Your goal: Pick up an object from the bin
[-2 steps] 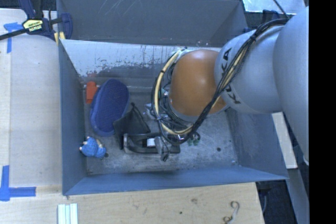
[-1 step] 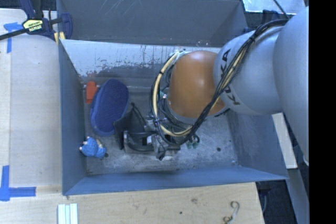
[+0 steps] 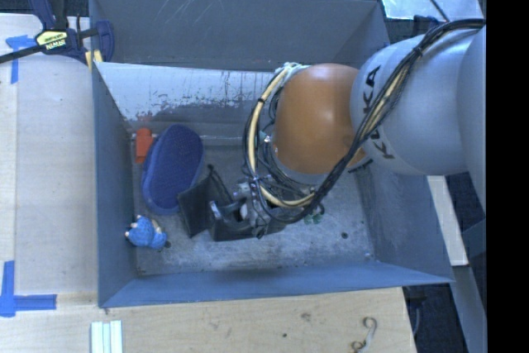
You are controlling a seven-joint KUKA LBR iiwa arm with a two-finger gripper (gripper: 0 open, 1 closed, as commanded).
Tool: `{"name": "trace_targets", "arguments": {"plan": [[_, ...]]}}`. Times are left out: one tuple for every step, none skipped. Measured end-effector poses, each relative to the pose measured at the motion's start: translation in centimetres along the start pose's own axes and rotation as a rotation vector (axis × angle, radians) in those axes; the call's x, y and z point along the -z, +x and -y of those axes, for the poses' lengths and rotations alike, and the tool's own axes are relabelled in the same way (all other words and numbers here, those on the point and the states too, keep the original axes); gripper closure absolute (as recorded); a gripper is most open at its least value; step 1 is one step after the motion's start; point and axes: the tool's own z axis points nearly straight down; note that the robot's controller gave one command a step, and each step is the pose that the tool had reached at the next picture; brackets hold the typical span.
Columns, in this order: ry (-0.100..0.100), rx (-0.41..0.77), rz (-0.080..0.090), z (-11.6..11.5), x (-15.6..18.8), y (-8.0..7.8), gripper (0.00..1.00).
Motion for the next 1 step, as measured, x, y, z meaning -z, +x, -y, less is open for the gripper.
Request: {"name": "trace_targets", "arguments": {"plan": [[0.001,0.000,0.000,0.06,4.29,-0.02,1.00]]}}
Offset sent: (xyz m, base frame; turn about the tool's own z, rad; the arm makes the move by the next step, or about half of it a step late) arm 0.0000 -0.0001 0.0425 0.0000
